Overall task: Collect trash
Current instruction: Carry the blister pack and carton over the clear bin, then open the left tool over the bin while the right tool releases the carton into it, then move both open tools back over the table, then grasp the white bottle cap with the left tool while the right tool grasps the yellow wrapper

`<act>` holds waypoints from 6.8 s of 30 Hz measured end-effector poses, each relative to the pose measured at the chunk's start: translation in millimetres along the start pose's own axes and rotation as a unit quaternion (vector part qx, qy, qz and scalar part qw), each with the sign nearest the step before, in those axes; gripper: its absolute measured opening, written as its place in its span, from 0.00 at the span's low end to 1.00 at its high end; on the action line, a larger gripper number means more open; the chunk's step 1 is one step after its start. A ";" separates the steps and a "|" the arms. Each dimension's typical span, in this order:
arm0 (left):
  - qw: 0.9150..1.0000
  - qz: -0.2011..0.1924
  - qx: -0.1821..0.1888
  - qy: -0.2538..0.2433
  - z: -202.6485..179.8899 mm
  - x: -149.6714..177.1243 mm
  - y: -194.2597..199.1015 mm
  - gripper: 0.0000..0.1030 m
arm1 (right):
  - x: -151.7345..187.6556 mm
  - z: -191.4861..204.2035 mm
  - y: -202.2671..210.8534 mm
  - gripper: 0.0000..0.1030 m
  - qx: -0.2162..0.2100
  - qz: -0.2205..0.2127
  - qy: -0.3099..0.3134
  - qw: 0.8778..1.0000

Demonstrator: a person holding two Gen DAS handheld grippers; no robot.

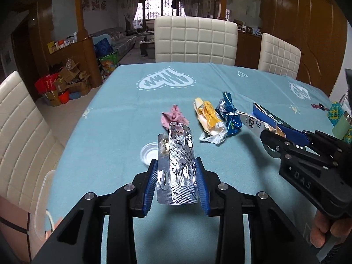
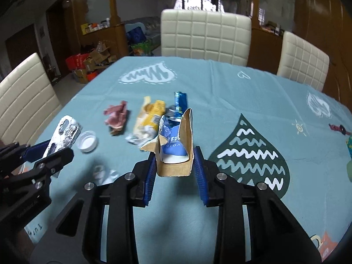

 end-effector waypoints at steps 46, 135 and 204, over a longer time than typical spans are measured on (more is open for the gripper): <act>0.980 -0.094 -0.113 0.135 184.5 88.2 160.4 0.32 | 2.2 260.2 137.3 0.33 -0.127 -0.099 0.203 0.966; 0.947 -0.105 -0.237 0.188 273.1 108.4 187.3 0.80 | -16.4 330.3 94.8 0.71 -0.174 -0.081 0.225 0.955; 0.997 0.067 -0.033 0.004 66.5 -11.2 -69.3 0.71 | -27.8 61.5 -99.3 0.22 -0.034 0.051 0.072 0.996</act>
Point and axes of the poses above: each gripper's, at about its wrist camera, not at the fingertips, and y roughly against the way its jaws point, z to its left, x to its underside, the point moved 4 cm from there along -y, roughly the way its jaws point, and after that the axes turned 15 degrees about x, right-handed, at the moved point
